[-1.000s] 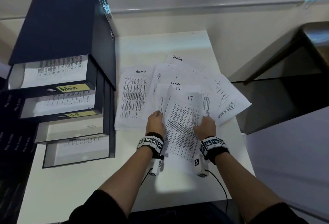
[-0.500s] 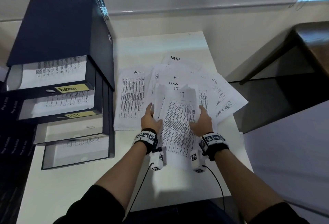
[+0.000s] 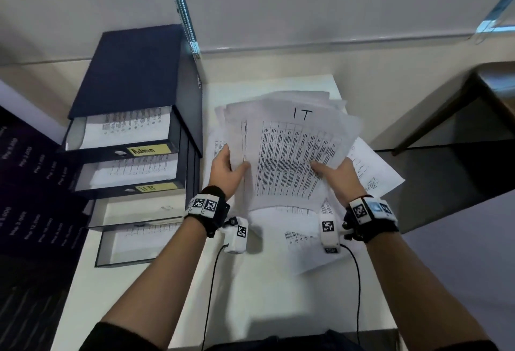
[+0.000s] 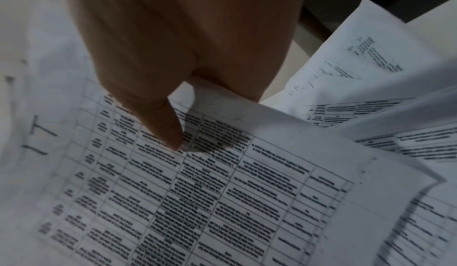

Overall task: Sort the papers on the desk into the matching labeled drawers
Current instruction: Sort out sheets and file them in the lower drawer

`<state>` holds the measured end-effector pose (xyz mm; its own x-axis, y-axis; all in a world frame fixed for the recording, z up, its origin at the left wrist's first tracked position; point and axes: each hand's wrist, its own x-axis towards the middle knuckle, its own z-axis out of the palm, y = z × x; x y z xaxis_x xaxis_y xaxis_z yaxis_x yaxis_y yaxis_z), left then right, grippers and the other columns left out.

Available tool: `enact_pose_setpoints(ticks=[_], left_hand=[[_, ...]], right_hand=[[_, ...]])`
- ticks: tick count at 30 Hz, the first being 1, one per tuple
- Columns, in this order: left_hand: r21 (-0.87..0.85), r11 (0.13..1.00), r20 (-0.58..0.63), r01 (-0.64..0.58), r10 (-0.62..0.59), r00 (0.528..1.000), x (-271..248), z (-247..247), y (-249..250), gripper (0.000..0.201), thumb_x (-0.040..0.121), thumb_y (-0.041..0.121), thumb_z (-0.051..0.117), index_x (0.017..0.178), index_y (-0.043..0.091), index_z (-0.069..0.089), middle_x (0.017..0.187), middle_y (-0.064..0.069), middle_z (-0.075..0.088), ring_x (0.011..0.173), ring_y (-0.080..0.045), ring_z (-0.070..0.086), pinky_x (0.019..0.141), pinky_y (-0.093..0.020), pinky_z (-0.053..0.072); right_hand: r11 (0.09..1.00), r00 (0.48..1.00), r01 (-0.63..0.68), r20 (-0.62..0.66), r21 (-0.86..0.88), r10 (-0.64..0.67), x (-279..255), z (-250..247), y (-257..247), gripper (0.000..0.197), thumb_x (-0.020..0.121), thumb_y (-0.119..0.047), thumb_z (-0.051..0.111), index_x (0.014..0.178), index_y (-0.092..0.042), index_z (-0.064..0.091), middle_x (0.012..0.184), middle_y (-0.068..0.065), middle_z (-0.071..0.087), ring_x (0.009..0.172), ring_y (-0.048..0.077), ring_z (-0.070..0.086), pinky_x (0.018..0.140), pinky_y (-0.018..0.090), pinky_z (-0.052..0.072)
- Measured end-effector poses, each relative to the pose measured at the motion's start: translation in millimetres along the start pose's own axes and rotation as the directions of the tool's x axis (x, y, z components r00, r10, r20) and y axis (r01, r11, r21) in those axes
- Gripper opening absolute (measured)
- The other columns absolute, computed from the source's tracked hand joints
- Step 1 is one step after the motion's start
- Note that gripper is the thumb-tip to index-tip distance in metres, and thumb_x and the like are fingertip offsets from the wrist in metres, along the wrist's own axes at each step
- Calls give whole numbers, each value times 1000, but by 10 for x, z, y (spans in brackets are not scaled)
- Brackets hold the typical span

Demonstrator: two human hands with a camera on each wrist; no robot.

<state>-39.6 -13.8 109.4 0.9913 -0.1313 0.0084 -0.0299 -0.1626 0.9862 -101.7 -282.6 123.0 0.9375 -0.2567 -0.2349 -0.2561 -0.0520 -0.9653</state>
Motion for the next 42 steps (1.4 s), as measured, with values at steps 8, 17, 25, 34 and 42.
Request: enact_pose_setpoints(ticks=[8, 17, 25, 34, 42], left_hand=[[109, 972, 30, 208, -212, 977, -183, 22, -11, 24, 86, 21, 74, 107, 17, 62, 100, 1, 68, 96, -18, 66, 72, -19, 52], [127, 984, 196, 128, -152, 969, -247, -57, 285, 18, 91, 17, 67, 107, 22, 60, 105, -5, 68, 98, -25, 67, 73, -24, 56], [4, 999, -115, 43, -43, 992, -406, -688, 738, 41, 95, 21, 61, 132, 21, 43, 116, 8, 59, 95, -4, 61, 76, -20, 58], [138, 938, -356, 318, -252, 900, -636, -2362, 762, 93, 79, 38, 79, 151, 31, 22, 144, -8, 50, 123, -26, 56, 104, -45, 47], [410, 733, -146, 543, -535, 832, -1358, -3371, 379, 76, 82, 23, 78, 147, 17, 40, 142, -7, 51, 119, -26, 56, 101, -38, 48]], right_hand=[[990, 999, 27, -35, -136, -32, -246, 238, 189, 40, 71, -26, 88, 101, -16, 62, 88, -8, 69, 79, 11, 67, 74, 33, 54], [989, 957, 103, -259, -102, -127, -244, 279, 52, 85, 62, -17, 92, 131, -17, 41, 127, 6, 51, 111, 18, 58, 96, 33, 51], [961, 970, 239, 78, -140, -230, -295, 803, -499, 62, 100, -10, 51, 152, -26, 20, 136, 7, 54, 108, 12, 61, 88, 24, 53], [961, 820, 261, 545, -89, -172, -681, 1956, -1031, 47, 97, -13, 58, 142, -25, 50, 145, -18, 42, 118, -25, 41, 107, 15, 38], [943, 442, -202, 835, -263, 327, -1195, 2804, -391, 48, 96, 7, 51, 141, -10, 51, 146, -6, 42, 56, -6, 62, 56, 10, 52]])
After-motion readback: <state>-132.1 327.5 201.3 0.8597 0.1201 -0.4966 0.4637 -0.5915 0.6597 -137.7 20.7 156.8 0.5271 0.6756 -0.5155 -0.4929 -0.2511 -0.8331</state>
